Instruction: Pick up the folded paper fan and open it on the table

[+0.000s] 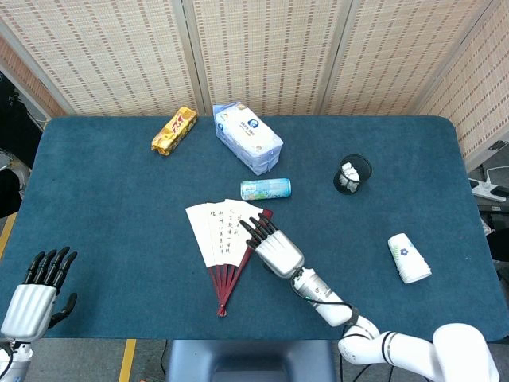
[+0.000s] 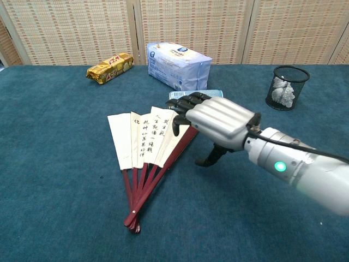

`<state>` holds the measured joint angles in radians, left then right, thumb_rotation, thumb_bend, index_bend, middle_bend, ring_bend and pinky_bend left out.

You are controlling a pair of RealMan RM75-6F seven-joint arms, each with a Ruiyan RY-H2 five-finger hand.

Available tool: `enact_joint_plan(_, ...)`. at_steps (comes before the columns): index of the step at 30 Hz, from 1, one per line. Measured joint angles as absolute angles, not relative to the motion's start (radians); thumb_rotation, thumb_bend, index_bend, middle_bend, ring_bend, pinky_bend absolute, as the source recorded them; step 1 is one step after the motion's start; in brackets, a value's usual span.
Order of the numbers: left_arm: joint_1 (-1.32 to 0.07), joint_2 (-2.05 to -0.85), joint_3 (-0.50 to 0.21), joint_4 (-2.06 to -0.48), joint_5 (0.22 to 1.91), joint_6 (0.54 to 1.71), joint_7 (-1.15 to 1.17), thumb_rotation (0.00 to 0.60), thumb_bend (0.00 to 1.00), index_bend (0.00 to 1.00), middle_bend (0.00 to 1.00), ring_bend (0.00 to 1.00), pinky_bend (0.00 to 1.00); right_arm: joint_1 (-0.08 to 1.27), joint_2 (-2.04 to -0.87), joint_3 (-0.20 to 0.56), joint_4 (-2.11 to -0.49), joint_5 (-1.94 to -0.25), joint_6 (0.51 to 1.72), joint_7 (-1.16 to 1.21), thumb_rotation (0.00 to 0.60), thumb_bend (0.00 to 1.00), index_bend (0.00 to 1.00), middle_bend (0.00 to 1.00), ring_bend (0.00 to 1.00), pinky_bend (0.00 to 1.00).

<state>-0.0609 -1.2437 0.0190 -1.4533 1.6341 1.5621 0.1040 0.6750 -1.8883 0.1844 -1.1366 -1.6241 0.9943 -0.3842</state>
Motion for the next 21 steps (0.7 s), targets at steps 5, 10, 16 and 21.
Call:
enact_joint_plan(5, -0.06, -1.241, 0.017, -1.451, 1.629, 1.563, 0.098, 0.6, 0.41, 0.0, 0.0, 0.0, 0.06, 0.714, -1.962, 0.184, -1.067, -1.606, 0.993, -0.396, 0.6, 0.19, 0.38, 0.0, 0.0, 0.0)
enact_joint_plan(10, -0.058, -1.24, 0.015, -1.45, 1.628, 1.568, 0.094, 0.6, 0.41, 0.0, 0.0, 0.0, 0.06, 0.741, -2.012, 0.188, -1.009, -1.582, 0.987, -0.414, 0.6, 0.19, 0.39, 0.0, 0.0, 0.0)
enact_joint_plan(16, -0.058, -1.238, 0.012, -1.45, 1.624, 1.57, 0.088, 0.6, 0.41, 0.0, 0.0, 0.0, 0.06, 0.76, -2.048, 0.182, -0.942, -1.562, 0.981, -0.406, 0.6, 0.19, 0.39, 0.0, 0.0, 0.0)
enact_joint_plan(21, -0.059, -1.238, 0.01, -1.444, 1.616, 1.563, 0.083, 0.6, 0.41, 0.0, 0.0, 0.0, 0.06, 0.769, -2.069, 0.176, -0.891, -1.55, 0.983, -0.383, 0.6, 0.19, 0.41, 0.0, 0.0, 0.0)
